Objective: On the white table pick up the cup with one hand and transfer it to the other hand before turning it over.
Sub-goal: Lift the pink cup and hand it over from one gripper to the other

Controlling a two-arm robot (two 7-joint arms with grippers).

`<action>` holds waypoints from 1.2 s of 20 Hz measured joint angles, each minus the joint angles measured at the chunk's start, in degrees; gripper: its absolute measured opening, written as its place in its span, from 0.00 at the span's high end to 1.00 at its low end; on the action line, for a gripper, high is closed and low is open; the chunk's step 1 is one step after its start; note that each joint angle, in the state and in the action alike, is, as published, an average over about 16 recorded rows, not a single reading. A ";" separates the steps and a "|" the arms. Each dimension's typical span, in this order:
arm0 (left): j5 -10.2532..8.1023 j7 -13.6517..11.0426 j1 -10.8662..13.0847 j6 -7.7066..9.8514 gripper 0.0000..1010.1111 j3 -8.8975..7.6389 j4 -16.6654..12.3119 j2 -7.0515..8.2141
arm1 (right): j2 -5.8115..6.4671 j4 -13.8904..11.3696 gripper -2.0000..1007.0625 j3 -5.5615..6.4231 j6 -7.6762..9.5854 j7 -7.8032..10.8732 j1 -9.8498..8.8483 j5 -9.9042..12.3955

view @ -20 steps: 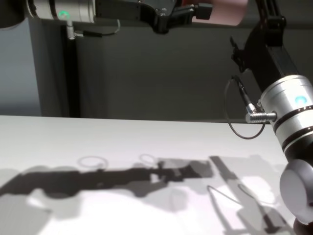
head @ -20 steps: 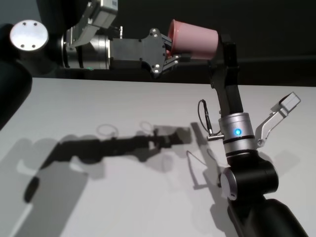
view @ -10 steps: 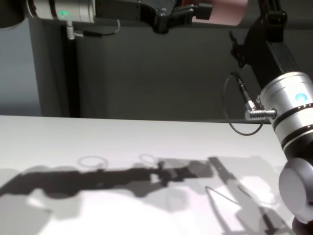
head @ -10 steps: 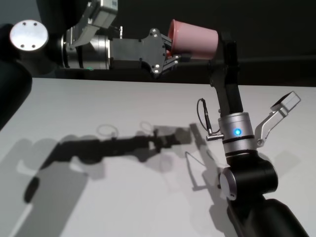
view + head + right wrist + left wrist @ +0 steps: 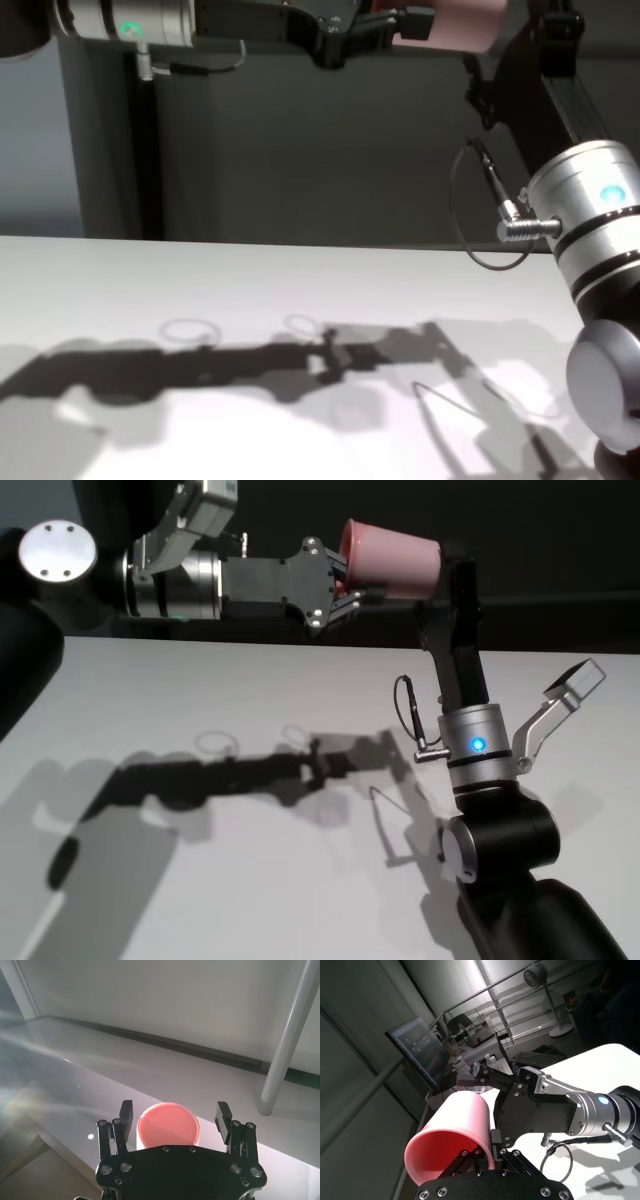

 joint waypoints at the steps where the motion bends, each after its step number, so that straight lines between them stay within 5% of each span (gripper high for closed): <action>1: 0.00 0.00 0.00 0.00 0.96 0.00 0.00 0.00 | 0.06 0.04 0.01 -0.16 0.00 0.10 0.07 0.09; 24: 0.00 0.00 0.00 0.00 0.96 0.00 0.00 0.00 | 1.34 0.88 0.01 -3.56 -0.40 1.53 1.43 2.22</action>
